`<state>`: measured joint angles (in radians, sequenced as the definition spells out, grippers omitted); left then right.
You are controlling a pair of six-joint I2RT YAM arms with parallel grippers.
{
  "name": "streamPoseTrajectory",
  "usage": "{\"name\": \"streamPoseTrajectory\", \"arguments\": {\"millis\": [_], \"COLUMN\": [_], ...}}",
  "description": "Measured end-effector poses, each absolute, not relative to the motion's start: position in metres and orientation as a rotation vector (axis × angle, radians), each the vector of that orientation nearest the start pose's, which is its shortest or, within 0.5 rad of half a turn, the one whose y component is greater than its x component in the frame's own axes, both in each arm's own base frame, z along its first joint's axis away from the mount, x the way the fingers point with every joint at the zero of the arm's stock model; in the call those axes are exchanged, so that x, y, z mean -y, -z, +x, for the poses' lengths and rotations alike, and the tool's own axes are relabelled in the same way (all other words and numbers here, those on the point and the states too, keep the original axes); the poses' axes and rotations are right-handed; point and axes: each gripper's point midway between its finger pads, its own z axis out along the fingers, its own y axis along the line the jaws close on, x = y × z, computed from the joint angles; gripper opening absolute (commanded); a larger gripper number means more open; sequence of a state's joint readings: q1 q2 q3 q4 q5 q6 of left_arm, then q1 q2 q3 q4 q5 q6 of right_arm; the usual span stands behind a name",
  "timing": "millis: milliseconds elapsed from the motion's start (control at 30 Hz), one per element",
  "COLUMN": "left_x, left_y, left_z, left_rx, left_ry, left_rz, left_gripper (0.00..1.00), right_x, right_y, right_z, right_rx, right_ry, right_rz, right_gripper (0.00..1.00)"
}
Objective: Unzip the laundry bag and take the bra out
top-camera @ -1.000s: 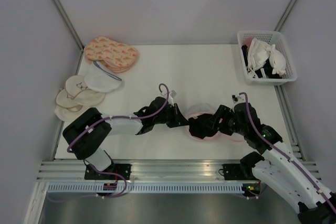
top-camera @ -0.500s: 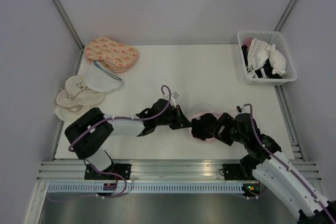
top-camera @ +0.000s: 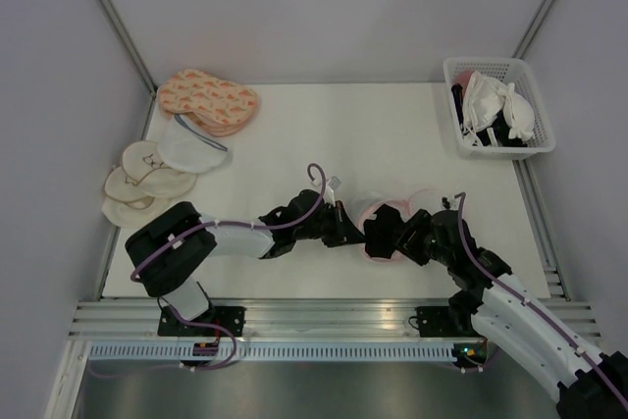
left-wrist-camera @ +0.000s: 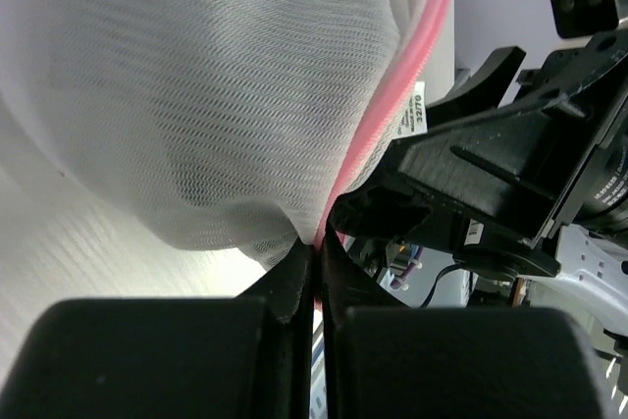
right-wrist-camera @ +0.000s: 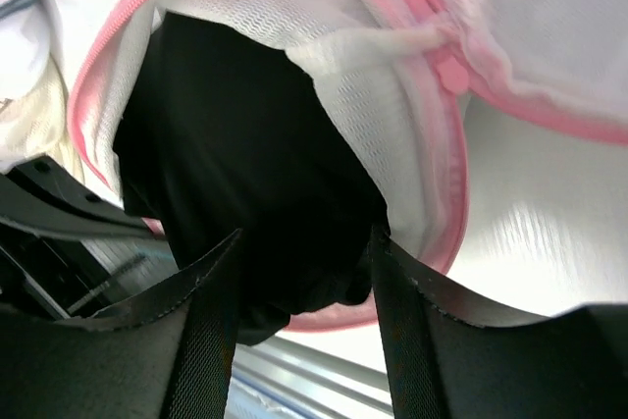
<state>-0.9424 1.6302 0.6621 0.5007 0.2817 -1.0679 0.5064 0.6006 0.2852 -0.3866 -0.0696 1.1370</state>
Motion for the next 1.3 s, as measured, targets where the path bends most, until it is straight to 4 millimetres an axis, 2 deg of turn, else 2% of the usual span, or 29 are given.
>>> {"name": "streamPoseTrajectory", "arguments": {"millis": [100,300,500,667,700,767,800,967,1033,1100,1300], "left_x": [0.395,0.402,0.405,0.408,0.408,0.409,0.409,0.410,0.410,0.410,0.408], "left_y": [-0.085,-0.082,-0.086,-0.082,-0.081,-0.079,-0.078,-0.078,-0.078,-0.079,-0.091], "left_z": [0.175,0.165,0.163,0.163,0.162,0.161,0.160,0.159,0.159,0.159,0.165], "left_rx": [-2.400,-2.413,-2.400,-2.403,-2.407,-2.412,-2.417,-2.419,-2.418,-2.417,-2.382], "left_ry": [1.432,1.449,1.471,1.481,1.480,1.482,1.481,1.485,1.485,1.484,1.492], "left_rz": [0.069,0.093,0.092,0.081,0.078,0.076,0.075,0.075,0.075,0.073,0.059], "left_gripper": [0.02,0.02,0.02,0.02,0.02,0.02,0.02,0.02,0.02,0.02,0.02], "right_x": [-0.157,-0.167,-0.175,-0.176,-0.176,-0.173,-0.171,-0.168,-0.168,-0.169,-0.186], "right_y": [-0.073,-0.078,-0.081,-0.078,-0.074,-0.067,-0.065,-0.063,-0.073,-0.094,-0.189], "right_z": [0.187,0.202,0.198,0.193,0.192,0.189,0.190,0.193,0.196,0.200,0.209], "right_rx": [-2.314,-2.276,-2.301,-2.311,-2.316,-2.326,-2.326,-2.330,-2.327,-2.320,-2.211], "right_ry": [-0.891,-0.935,-0.989,-1.012,-1.009,-0.990,-0.979,-0.930,-0.914,-0.896,-0.973], "right_rz": [0.729,0.735,0.719,0.727,0.733,0.742,0.750,0.731,0.690,0.605,0.257], "right_gripper": [0.61,0.80,0.77,0.52,0.41,0.25,0.01,0.00,0.00,0.00,0.00]}}
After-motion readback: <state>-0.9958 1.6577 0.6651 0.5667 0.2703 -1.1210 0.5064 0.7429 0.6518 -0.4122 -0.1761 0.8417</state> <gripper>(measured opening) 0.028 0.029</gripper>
